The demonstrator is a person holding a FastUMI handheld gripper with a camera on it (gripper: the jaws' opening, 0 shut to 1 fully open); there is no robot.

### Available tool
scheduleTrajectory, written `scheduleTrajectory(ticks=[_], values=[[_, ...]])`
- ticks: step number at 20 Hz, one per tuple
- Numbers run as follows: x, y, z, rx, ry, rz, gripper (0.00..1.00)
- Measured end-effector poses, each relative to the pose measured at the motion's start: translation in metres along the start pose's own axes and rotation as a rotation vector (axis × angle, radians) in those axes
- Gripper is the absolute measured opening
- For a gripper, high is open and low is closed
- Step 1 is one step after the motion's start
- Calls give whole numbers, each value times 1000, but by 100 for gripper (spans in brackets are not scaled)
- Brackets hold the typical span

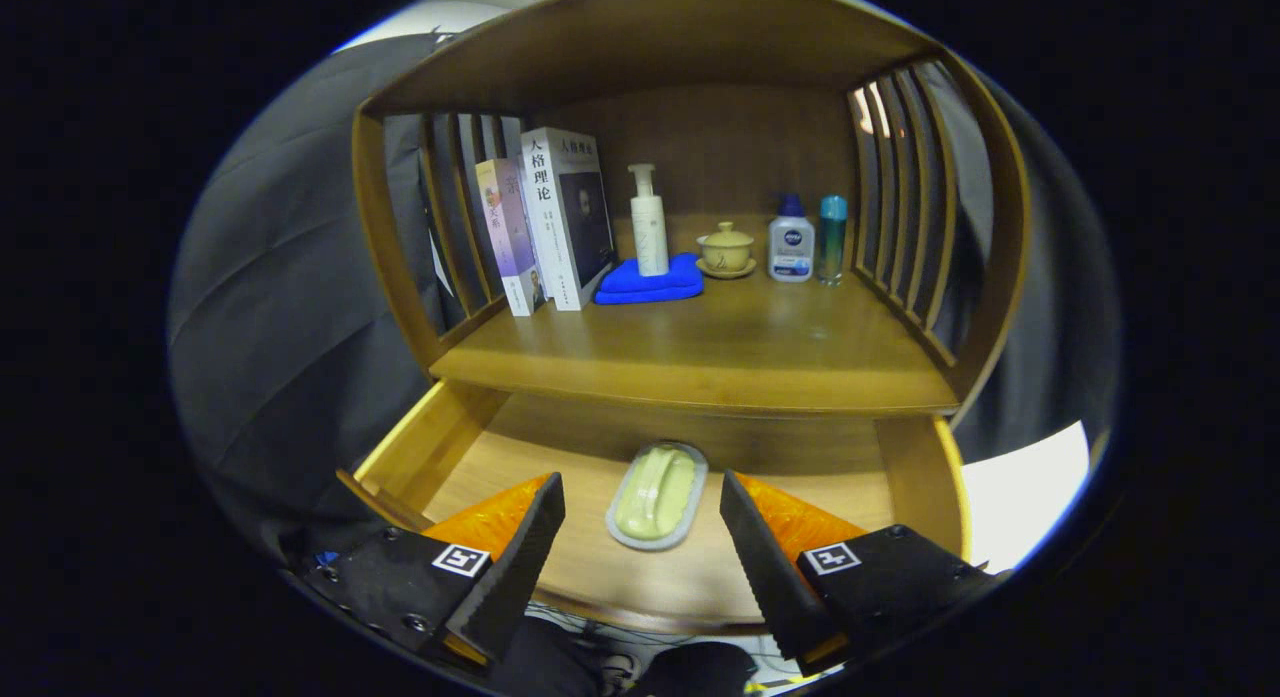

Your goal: Pull open the drawer, take out the items inside it, and place them on the countertop above the cabinet.

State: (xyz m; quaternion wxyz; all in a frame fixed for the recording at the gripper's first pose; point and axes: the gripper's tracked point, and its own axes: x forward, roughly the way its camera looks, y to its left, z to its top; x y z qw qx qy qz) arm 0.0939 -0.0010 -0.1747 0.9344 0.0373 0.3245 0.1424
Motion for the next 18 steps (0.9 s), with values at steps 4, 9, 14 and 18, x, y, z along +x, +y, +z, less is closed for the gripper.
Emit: scheduleTrajectory(ticks=[4,9,14,18], values=[[41,-1,-5,16,94,-14,98],[69,-6,-24,11,211,-70,98],[86,-12,-32,-12,285,-107,96],[93,-15,-46,-16,356,-117,84]])
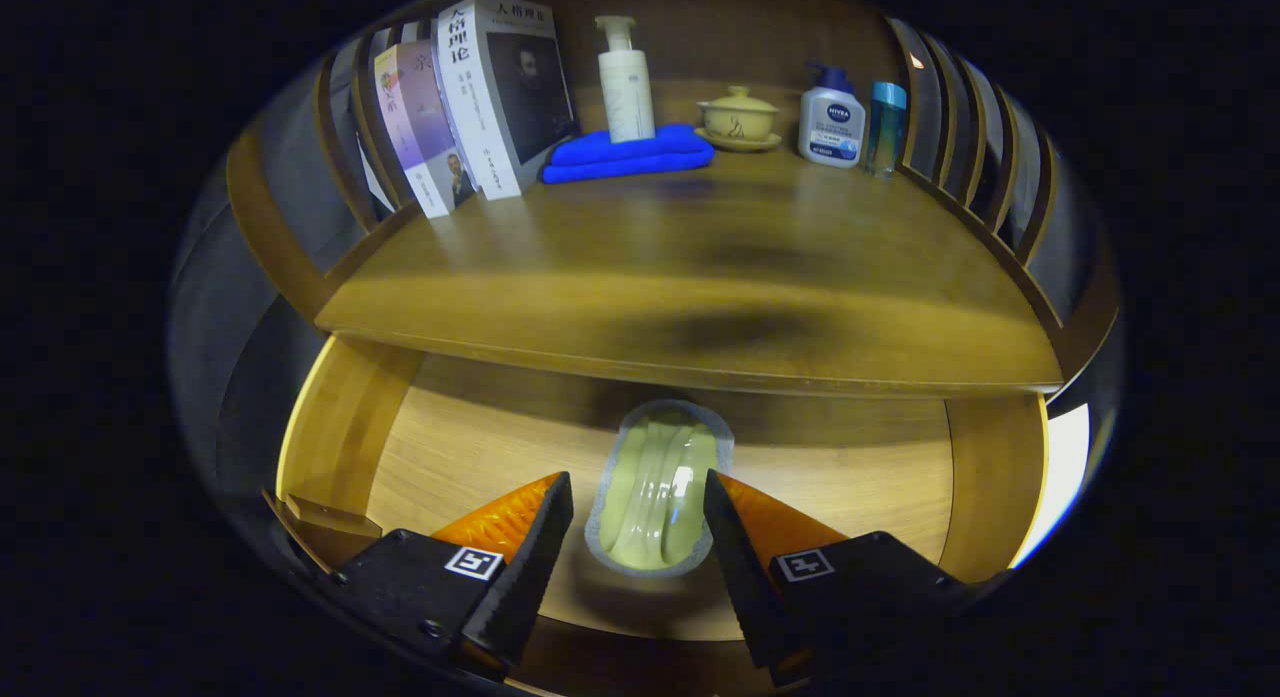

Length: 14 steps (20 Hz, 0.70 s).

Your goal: Pull open the drawer, take out the items inside it, and place them on the countertop above the cabinet.

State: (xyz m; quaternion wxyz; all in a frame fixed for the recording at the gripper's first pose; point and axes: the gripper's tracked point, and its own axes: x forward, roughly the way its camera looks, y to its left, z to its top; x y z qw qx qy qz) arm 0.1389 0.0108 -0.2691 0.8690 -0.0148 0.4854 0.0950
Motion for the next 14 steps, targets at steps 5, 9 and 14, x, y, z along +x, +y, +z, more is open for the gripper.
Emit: scheduleTrajectory(ticks=[5,9,14], values=[[9,1,-1,9,31,-9,49],[11,0,0,35,32,-7,33],[4,10,-11,25,15,66,19]])
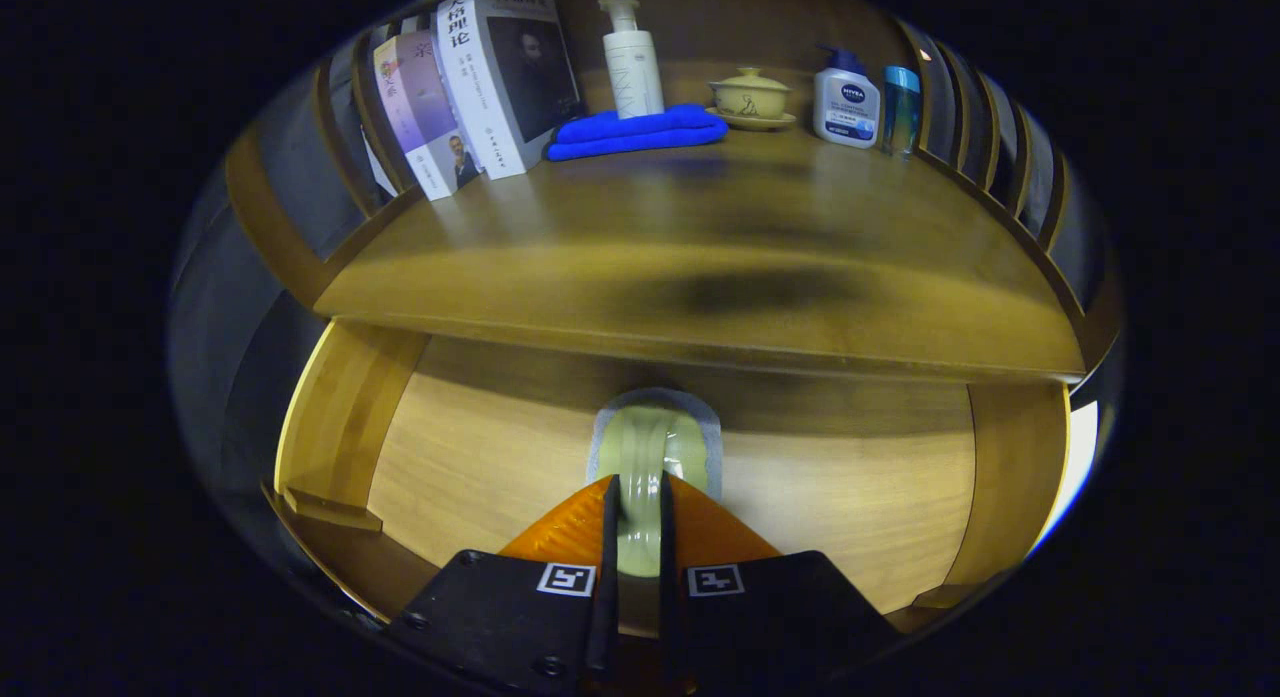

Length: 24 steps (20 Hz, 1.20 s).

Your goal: Pull open the drawer, take out the items inside it, and place them on the countertop above the cabinet.

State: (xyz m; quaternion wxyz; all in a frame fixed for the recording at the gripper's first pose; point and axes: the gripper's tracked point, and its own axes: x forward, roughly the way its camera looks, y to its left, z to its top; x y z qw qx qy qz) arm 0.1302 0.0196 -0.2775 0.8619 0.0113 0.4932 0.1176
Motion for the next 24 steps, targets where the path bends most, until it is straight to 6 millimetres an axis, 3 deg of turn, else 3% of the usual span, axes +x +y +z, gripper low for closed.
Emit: scheduleTrajectory(ticks=[5,13,19,24], values=[[-25,9,-9,-16,-26,43,19],[-101,25,4,-50,-163,121,19],[-133,9,41,-20,-264,99,19],[-128,-6,96,42,-340,54,19]])
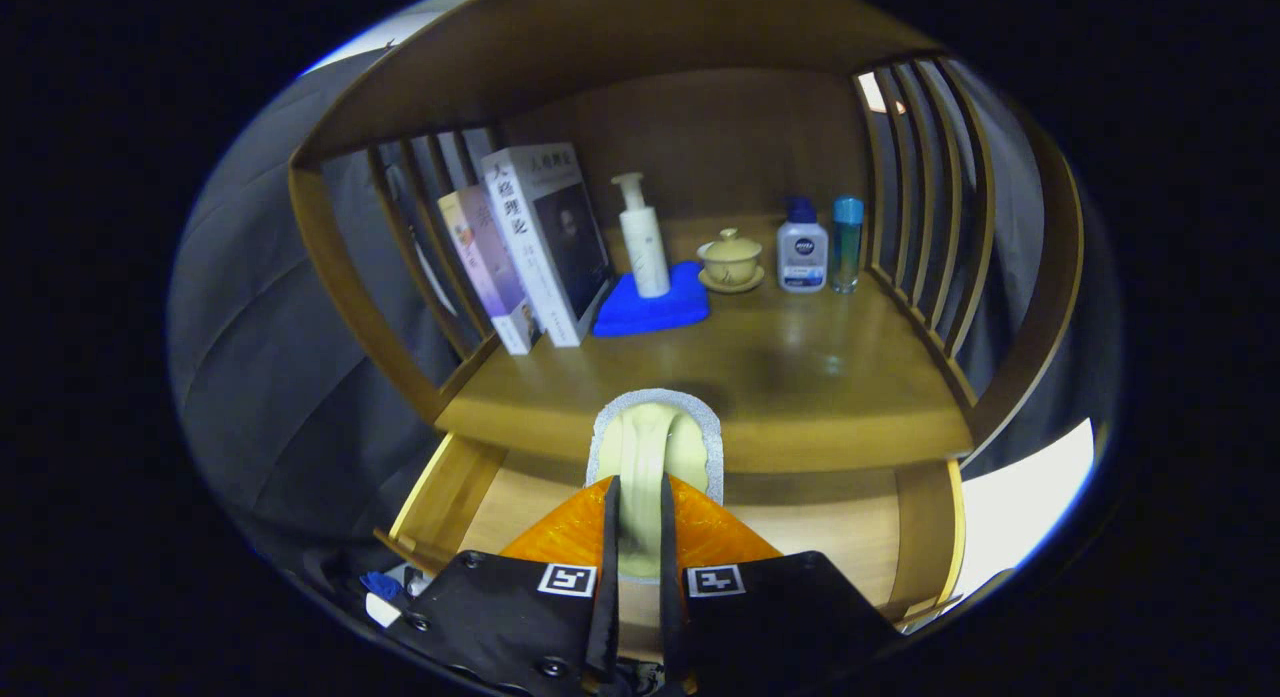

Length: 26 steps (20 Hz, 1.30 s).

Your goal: Pull open the drawer, take out the items inside it, and place them on the countertop above the cabinet.

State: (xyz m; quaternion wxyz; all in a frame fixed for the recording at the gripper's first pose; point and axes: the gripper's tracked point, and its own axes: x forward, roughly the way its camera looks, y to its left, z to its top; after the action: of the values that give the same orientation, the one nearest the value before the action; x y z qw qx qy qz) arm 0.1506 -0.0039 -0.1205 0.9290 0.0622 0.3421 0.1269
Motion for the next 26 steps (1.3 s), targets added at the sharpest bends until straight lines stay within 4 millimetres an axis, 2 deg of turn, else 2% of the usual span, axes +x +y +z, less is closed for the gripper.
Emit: scheduleTrajectory(ticks=[4,7,11,14,22,26], values=[[29,-1,36,87,-46,-17,19],[56,-19,50,69,-62,-98,19],[81,-22,61,125,-62,-119,19],[100,-35,63,133,-51,-162,19],[130,-33,64,164,-35,-146,19],[136,-36,64,161,-37,-158,22]])
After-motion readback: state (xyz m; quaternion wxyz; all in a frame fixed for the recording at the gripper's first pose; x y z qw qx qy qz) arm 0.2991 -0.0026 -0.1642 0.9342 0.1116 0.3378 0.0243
